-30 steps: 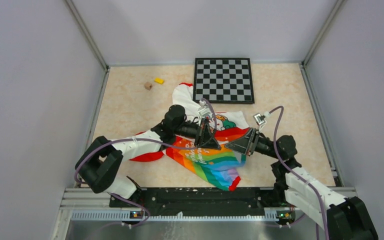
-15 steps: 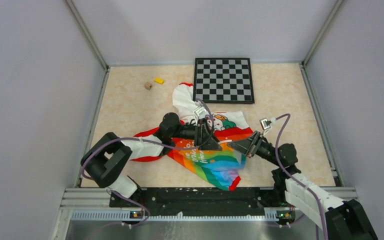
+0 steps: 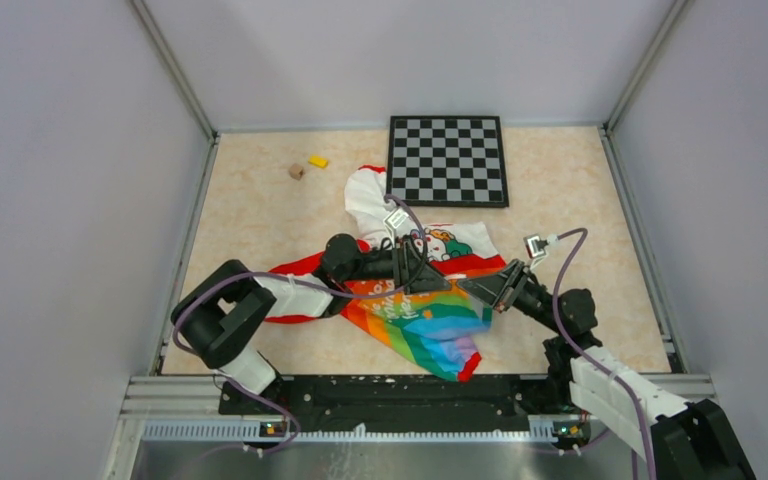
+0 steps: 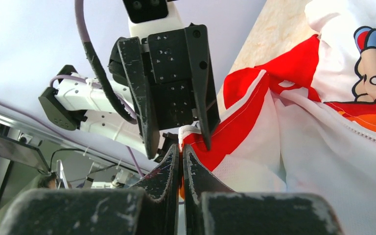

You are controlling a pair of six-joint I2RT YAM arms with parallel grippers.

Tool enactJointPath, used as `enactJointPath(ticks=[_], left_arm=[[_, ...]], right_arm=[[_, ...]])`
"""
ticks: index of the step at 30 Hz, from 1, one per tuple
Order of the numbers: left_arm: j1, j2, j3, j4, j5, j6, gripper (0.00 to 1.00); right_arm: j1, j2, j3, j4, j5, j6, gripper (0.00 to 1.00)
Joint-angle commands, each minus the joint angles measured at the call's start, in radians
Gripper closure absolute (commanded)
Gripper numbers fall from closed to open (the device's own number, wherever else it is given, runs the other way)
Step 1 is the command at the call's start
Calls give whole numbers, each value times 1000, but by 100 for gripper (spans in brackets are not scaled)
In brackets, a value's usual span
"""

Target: Zip up the jacket

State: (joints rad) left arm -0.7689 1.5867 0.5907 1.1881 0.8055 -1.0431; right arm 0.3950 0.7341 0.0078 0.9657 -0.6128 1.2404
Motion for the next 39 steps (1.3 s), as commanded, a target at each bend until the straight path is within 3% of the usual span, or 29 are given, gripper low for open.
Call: enactJointPath(ticks=[1,4,12,15,17,21,25,27,28,30,31,36,39], left_arm=[[-17,35,18,76,-23,-16,49],[-27,52,31,88,-20,-23,50],[-27,62,40,102,-15,-24,73],[-27,85,43,159,0,-59,54],[-27,103,45,199,4,-89,52],[-27,122,51,232,10,-110,62],[-27,115,50,218,11,-100,78],[-27,108,51,192,8,-86,91],[-27,104,53,171,4,-75,99],[-27,93,60,113,1,-46,100],[-27,89,66,72,-1,-26,100],[-27,46,85,-161,-14,114,100],[-27,29,109,-320,-16,197,100]], right_arm=[[11,-6,-2,68,4,-4,100],[11,-5,-2,70,0,-5,100],[12,-12,-2,62,-20,-6,100],[11,-19,-2,54,-24,-6,100],[11,-32,-2,46,-24,-5,100],[12,-56,-2,14,-21,-10,100],[12,-80,2,-33,-12,-26,100],[13,-88,11,-82,-9,-50,100],[12,-91,20,-115,-8,-67,100],[11,-107,51,-220,0,-122,100],[11,-127,79,-358,19,-166,99],[-5,-172,267,-899,210,-421,63],[-62,-139,348,-1054,294,-516,47]])
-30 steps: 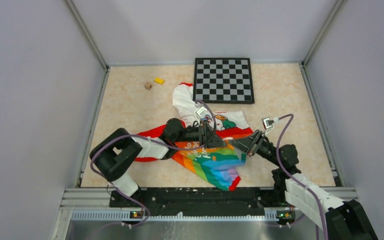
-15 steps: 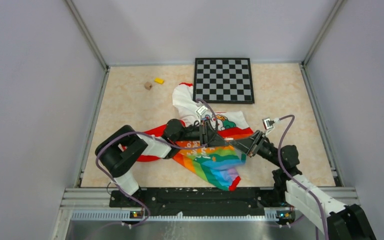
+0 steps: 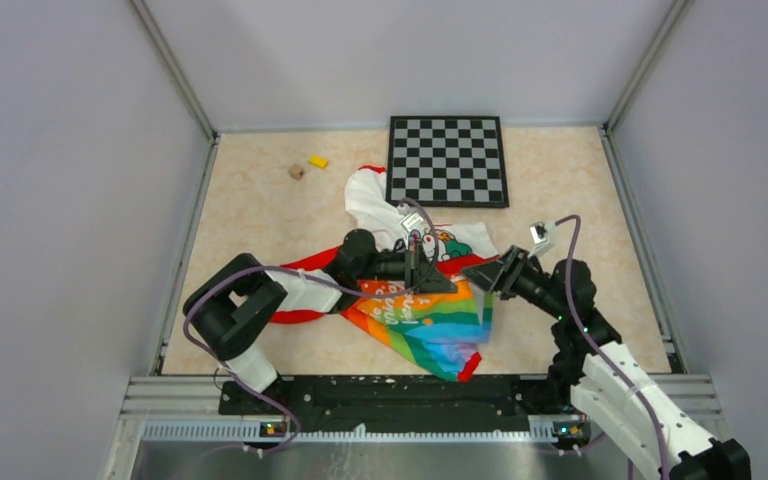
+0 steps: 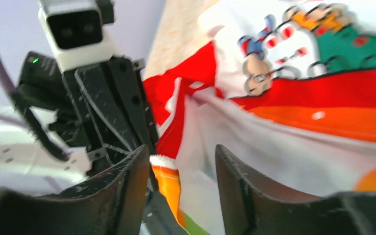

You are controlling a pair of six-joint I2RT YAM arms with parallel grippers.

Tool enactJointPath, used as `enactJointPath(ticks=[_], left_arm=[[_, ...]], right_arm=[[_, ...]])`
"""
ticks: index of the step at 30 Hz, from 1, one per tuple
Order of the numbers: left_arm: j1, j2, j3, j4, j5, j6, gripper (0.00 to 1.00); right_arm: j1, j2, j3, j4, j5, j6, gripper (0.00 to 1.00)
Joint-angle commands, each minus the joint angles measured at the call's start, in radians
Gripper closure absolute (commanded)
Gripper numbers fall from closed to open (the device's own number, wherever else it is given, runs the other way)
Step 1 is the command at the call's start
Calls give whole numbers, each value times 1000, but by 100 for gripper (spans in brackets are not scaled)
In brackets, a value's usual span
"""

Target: Zip up the jacket

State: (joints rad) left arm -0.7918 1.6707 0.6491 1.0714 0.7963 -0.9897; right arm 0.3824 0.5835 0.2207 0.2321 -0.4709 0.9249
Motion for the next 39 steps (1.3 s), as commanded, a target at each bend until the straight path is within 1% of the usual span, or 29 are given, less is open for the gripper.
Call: enactJointPath(ticks=[1,5,8,10,11,15,19,21,24,30,32,35,37,39], left_arm=[[-5,-61,58,-253,-12,176,100],[-8,-73,111,-462,-36,327,100],[-21,-90,143,-584,-68,454,100],[-24,-98,156,-625,-75,512,100],[-24,-98,160,-630,-67,534,100],[-28,-82,163,-610,-22,599,100],[-30,-50,177,-600,6,601,100],[-32,-39,180,-590,20,599,100],[-34,-35,184,-586,33,606,100],[-34,-32,205,-604,56,625,100],[-34,-32,208,-600,65,624,100],[-34,-31,215,-603,69,622,100],[-34,-33,218,-608,71,623,100],[-34,-38,216,-613,71,625,100]], right_arm=[[-82,42,152,-346,156,-217,46],[-283,226,191,-346,74,-272,45],[-424,374,175,-208,-64,-274,45],[-470,477,175,-115,-147,-278,47],[-478,511,179,-93,-163,-280,48],[-501,609,185,-13,-111,-298,49],[-520,698,246,-46,-80,-369,50],[-523,750,268,-58,-107,-398,53],[-530,807,273,-38,-164,-410,54],[-530,850,267,-42,-192,-432,52],[-530,860,264,-23,-210,-434,50],[-530,881,257,-2,-241,-432,50],[-530,886,243,18,-256,-426,53],[-530,877,230,31,-262,-418,60]])
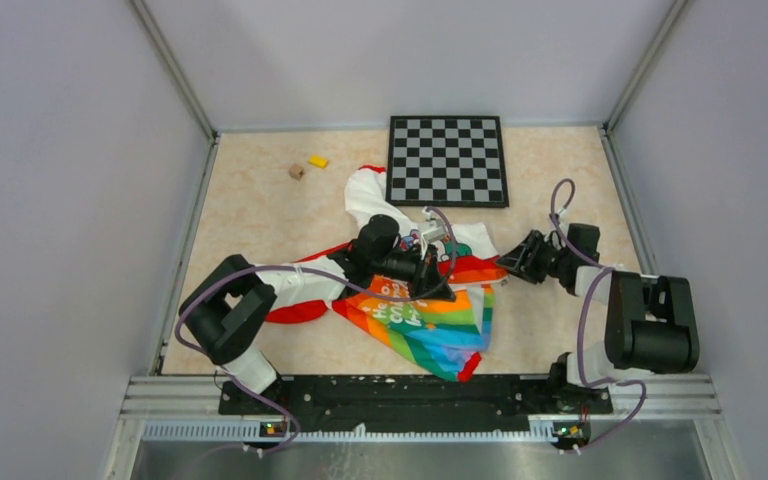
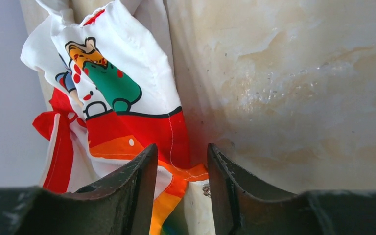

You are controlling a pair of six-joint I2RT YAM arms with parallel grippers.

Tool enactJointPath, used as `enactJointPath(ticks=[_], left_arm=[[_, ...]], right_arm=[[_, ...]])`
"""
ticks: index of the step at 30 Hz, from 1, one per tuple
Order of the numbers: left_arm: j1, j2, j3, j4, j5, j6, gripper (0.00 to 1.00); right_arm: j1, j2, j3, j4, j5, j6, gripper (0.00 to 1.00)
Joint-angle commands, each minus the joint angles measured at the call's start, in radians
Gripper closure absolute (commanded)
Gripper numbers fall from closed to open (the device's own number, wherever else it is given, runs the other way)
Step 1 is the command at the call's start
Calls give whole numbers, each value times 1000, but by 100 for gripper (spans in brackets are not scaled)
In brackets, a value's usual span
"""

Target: Zip up the jacket

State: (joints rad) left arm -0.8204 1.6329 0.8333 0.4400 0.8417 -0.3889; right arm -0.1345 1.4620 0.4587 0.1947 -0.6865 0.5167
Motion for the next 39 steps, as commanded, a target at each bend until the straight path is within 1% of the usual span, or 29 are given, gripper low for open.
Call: enactJointPath(ticks=[1,4,5,7,9,10,13,16,22,24,26,29,34,39], left_arm=[[-5,-1,33,15,25,25,100],[-5,1,30,10,16,26,100],[-5,3,28,8,11,26,100],[-5,13,26,9,1,22,100],[-5,26,26,9,-15,10,100],[-5,33,27,11,-27,3,100],[-9,46,25,6,-86,-13,100],[-20,51,16,2,-161,-22,100],[-40,42,-44,73,-273,-65,100],[-41,26,-78,110,-295,-73,100],[-40,16,-99,124,-315,-60,100],[-42,34,-99,134,-297,-30,100],[-61,65,-111,248,-282,29,100],[-72,120,-77,321,-232,51,100]], right_arm=[[-13,-9,-13,69,-46,-5,64],[-13,-43,-14,48,-47,10,86],[-13,-64,-8,22,-33,13,91],[-13,-100,-4,-22,-29,24,95],[-13,-132,-19,3,-63,96,100],[-13,-142,-37,45,-100,159,100],[-11,-168,-112,256,-218,403,100],[-8,-203,-177,329,-229,557,100],[18,-266,-265,467,-246,839,100],[40,-297,-285,484,-240,921,100],[80,-350,-299,483,-219,976,100],[154,-432,-300,417,-162,1010,100],[255,-543,-318,385,-51,1120,100],[285,-575,-297,310,4,1098,100]])
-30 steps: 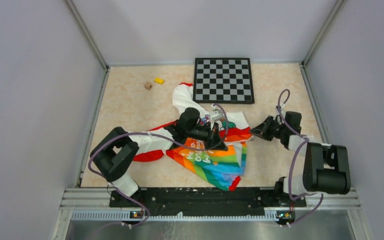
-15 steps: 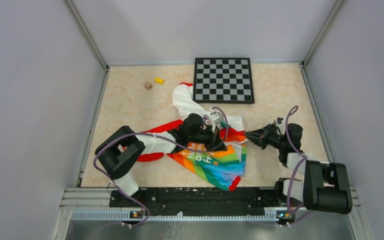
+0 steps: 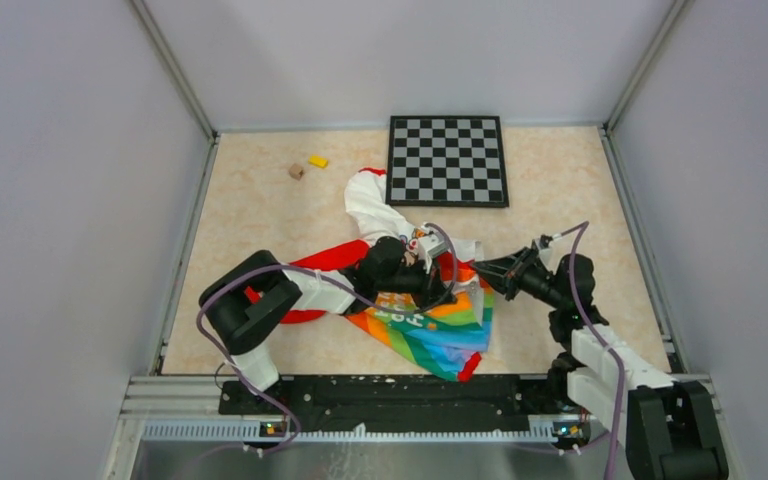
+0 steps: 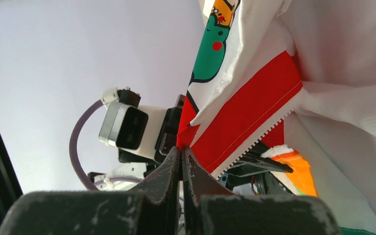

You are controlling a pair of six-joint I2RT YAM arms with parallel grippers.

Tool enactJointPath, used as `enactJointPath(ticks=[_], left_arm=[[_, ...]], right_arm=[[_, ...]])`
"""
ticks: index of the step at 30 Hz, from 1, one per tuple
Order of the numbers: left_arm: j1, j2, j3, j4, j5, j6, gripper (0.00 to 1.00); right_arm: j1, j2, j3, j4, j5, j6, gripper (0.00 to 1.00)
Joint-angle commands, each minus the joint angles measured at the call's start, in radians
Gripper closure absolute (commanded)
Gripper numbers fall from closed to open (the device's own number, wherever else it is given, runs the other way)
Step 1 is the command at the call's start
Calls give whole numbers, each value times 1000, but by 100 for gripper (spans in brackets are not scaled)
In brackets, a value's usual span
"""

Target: Zip up the jacket

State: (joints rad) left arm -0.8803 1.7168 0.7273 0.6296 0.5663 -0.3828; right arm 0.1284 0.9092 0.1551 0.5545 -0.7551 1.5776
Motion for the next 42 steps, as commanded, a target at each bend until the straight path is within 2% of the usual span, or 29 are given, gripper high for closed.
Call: enactJointPath(ticks=[1,7,12,18,23,25,29,33,38,42], left_arm=[[-12,40,27,157,59,45,100],[-18,16,-47,317,89,66,100],[-19,27,-20,267,88,94,100],[-20,38,-17,303,110,81,100],[-20,38,-14,310,119,73,100],[-20,37,-15,302,118,70,100],[-21,27,-30,290,111,74,100],[-20,18,-46,285,112,76,100],[-20,17,-50,284,110,73,100],[-20,17,-48,277,114,71,100]], right_arm=[[25,-21,5,-55,87,19,100],[27,11,9,-93,102,-122,100],[31,12,-20,-67,76,-137,100],[33,-11,-44,-71,88,-144,100],[34,11,-38,-49,67,-231,100],[34,29,-30,-31,36,-289,95],[33,64,-33,36,-63,-373,77],[33,48,-56,95,-98,-400,75],[31,-5,-52,24,-73,-473,71],[28,-57,-63,31,-70,-510,62]])
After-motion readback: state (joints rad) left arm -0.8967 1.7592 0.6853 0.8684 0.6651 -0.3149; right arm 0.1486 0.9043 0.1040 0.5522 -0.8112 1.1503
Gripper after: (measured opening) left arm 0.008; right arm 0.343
